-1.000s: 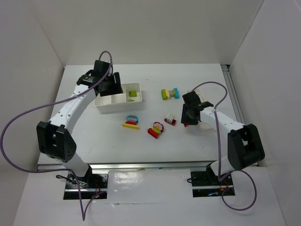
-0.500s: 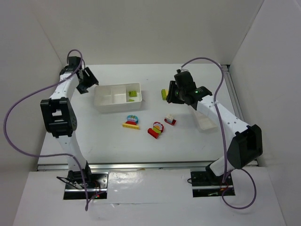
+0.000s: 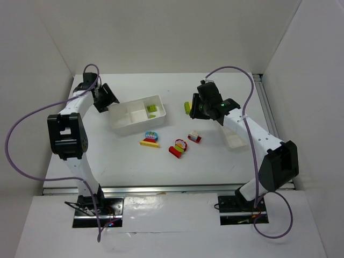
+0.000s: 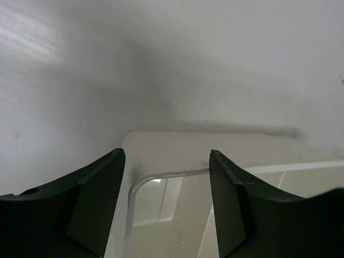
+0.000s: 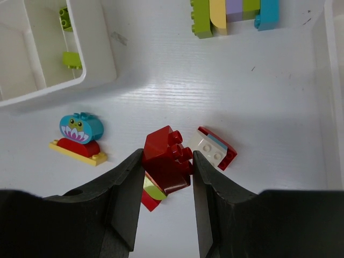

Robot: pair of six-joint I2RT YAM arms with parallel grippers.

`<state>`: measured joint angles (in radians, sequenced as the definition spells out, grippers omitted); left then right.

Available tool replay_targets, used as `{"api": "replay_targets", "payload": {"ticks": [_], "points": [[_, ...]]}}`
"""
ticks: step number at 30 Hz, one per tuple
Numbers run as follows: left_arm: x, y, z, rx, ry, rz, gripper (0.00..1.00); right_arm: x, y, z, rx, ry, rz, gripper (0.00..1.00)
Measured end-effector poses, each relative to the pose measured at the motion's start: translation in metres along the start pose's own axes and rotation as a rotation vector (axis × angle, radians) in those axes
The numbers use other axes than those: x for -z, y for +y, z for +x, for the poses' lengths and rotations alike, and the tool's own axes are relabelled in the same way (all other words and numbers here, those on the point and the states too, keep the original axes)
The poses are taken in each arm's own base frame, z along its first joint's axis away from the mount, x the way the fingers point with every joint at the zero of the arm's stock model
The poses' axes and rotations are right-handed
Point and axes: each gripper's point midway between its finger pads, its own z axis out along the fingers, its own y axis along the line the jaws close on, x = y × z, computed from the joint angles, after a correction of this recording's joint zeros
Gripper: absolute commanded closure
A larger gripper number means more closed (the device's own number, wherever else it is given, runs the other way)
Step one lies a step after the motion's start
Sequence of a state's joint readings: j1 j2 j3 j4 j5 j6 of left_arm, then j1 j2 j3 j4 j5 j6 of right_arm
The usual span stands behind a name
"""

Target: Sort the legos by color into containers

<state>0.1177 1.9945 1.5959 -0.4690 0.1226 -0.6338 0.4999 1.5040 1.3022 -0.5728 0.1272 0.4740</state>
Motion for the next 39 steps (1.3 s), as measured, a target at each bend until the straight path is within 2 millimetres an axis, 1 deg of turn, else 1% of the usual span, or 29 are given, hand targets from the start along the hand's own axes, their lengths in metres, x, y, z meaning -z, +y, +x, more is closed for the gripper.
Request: {"api": "replay_targets", "payload": {"ticks": [2, 5, 7, 8, 10, 12, 13, 16, 19, 21, 22, 23, 24, 25, 26, 28, 30, 31, 33, 34, 35, 36, 37, 39], "points": [[0.012, 0.004, 0.017, -0.005, 0.023, -0.002, 0.28, -0.002, 0.0, 0.0, 0.004, 0.006, 0.002, 0.75], [0.028, 0.004, 0.047, -0.025, 0.06, -0.003, 0.28, -0.009, 0.008, -0.005, 0.02, 0.016, -0.015, 0.75], [0.04, 0.001, 0.067, -0.046, 0.091, -0.005, 0.24, -0.016, 0.017, -0.006, 0.036, 0.033, -0.04, 0.75], [0.045, 0.001, 0.074, -0.054, 0.099, -0.009, 0.2, -0.02, 0.023, -0.007, 0.046, 0.04, -0.054, 0.75], [0.057, -0.002, 0.084, -0.074, 0.109, -0.018, 0.17, -0.028, 0.042, -0.008, 0.078, 0.051, -0.096, 0.75], [0.069, -0.003, 0.082, -0.08, 0.097, -0.031, 0.16, -0.037, 0.068, -0.008, 0.128, 0.063, -0.146, 0.75], [0.075, -0.004, 0.078, -0.081, 0.083, -0.038, 0.16, -0.043, 0.084, -0.007, 0.155, 0.066, -0.176, 0.75], [0.094, -0.009, 0.054, -0.076, 0.018, -0.048, 0.15, -0.056, 0.131, -0.003, 0.236, 0.071, -0.263, 0.74], [0.115, -0.021, 0.027, -0.077, -0.07, -0.027, 0.15, -0.068, 0.161, 0.009, 0.299, 0.088, -0.316, 0.74], [0.132, -0.026, 0.015, -0.079, -0.122, -0.014, 0.15, -0.077, 0.176, 0.021, 0.331, 0.108, -0.34, 0.67], [0.139, -0.028, 0.012, -0.083, -0.138, -0.009, 0.15, -0.082, 0.182, 0.026, 0.343, 0.122, -0.352, 0.62], [0.146, -0.03, 0.01, -0.091, -0.153, -0.001, 0.13, -0.086, 0.186, 0.029, 0.35, 0.128, -0.36, 0.56], [0.152, -0.031, 0.009, -0.096, -0.165, 0.006, 0.13, -0.09, 0.189, 0.032, 0.355, 0.138, -0.372, 0.31], [0.156, -0.032, 0.009, -0.099, -0.17, 0.01, 0.13, -0.097, 0.194, 0.034, 0.352, 0.146, -0.378, 0.22], [0.16, -0.032, 0.009, -0.1, -0.172, 0.013, 0.12, -0.102, 0.197, 0.034, 0.358, 0.148, -0.386, 0.17], [0.162, -0.033, 0.011, -0.102, -0.169, 0.015, 0.1, -0.107, 0.204, 0.033, 0.375, 0.147, -0.399, 0.13], [0.162, -0.033, 0.014, -0.107, -0.161, 0.013, 0.09, -0.108, 0.208, 0.027, 0.38, 0.129, -0.399, 0.13], [0.162, -0.033, 0.015, -0.109, -0.156, 0.012, 0.09, -0.107, 0.207, 0.023, 0.379, 0.116, -0.39, 0.14], [0.162, -0.037, 0.02, -0.122, -0.148, 0.018, 0.09, -0.103, 0.203, 0.014, 0.374, 0.083, -0.362, 0.23], [0.162, -0.041, 0.023, -0.133, -0.144, 0.024, 0.09, -0.099, 0.197, 0.009, 0.365, 0.061, -0.341, 0.28], [0.162, -0.044, 0.026, -0.144, -0.139, 0.031, 0.09, -0.095, 0.186, 0.01, 0.355, 0.049, -0.314, 0.36], [0.162, -0.049, 0.03, -0.162, -0.133, 0.038, 0.09, -0.086, 0.171, 0.014, 0.338, 0.055, -0.282, 0.48], [0.162, -0.053, 0.035, -0.182, -0.126, 0.044, 0.1, -0.077, 0.154, 0.014, 0.319, 0.049, -0.247, 0.51], [0.162, -0.064, 0.045, -0.222, -0.114, 0.06, 0.1, -0.057, 0.112, 0.011, 0.251, 0.036, -0.161, 0.53]]}}
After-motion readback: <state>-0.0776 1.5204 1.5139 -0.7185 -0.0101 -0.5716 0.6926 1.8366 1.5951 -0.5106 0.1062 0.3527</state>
